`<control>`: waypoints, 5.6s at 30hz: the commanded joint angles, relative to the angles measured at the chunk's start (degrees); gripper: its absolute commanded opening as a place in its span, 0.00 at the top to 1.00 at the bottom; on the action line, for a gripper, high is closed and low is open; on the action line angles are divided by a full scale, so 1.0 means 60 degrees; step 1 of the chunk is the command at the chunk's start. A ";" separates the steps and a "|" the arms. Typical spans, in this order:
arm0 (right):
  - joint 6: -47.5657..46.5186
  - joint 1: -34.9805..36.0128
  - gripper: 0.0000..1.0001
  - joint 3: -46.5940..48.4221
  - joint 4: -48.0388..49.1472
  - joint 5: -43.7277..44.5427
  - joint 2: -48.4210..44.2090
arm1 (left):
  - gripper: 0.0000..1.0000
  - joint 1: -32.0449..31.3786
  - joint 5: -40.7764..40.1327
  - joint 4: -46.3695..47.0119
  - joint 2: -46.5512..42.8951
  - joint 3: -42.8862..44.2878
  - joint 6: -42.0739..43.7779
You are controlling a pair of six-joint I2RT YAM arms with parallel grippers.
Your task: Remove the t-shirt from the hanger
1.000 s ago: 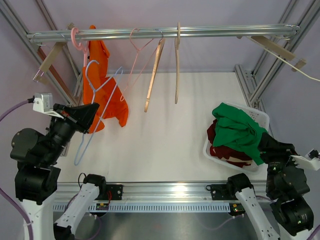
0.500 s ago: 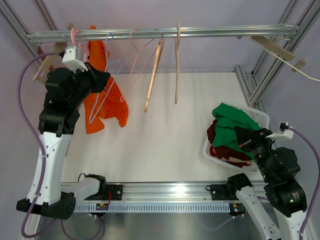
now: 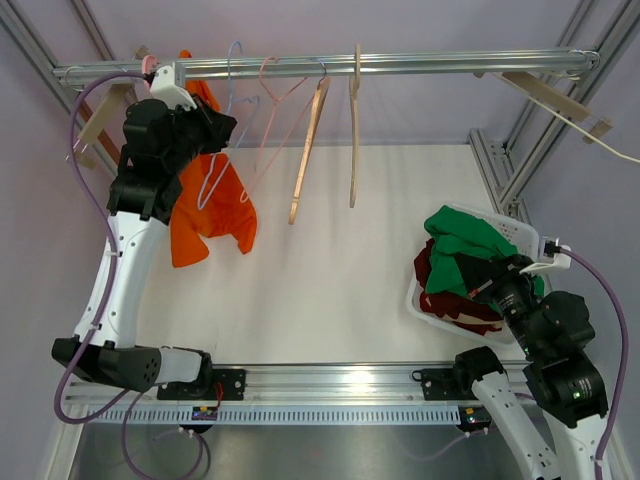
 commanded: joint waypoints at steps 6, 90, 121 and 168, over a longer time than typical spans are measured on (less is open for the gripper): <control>-0.0276 -0.0031 1.00 -0.0208 0.0557 -0.0731 -0.0006 | 1.00 -0.0022 0.0053 0.1477 -0.0468 -0.1244 -0.0359; -0.0174 0.0655 0.99 -0.0867 0.3266 -0.4043 0.2396 | 1.00 0.0725 -0.2553 0.2005 -0.1552 -0.1392 0.2660; -0.3586 1.4396 0.01 0.8007 0.5627 0.6925 1.3499 | 1.00 0.0725 -0.1483 -0.2287 -0.8130 -0.1278 -0.1985; -0.3802 1.6700 1.00 0.4244 0.3896 1.0037 1.0281 | 1.00 0.0857 0.1324 -0.0924 -0.8433 0.0397 -0.2585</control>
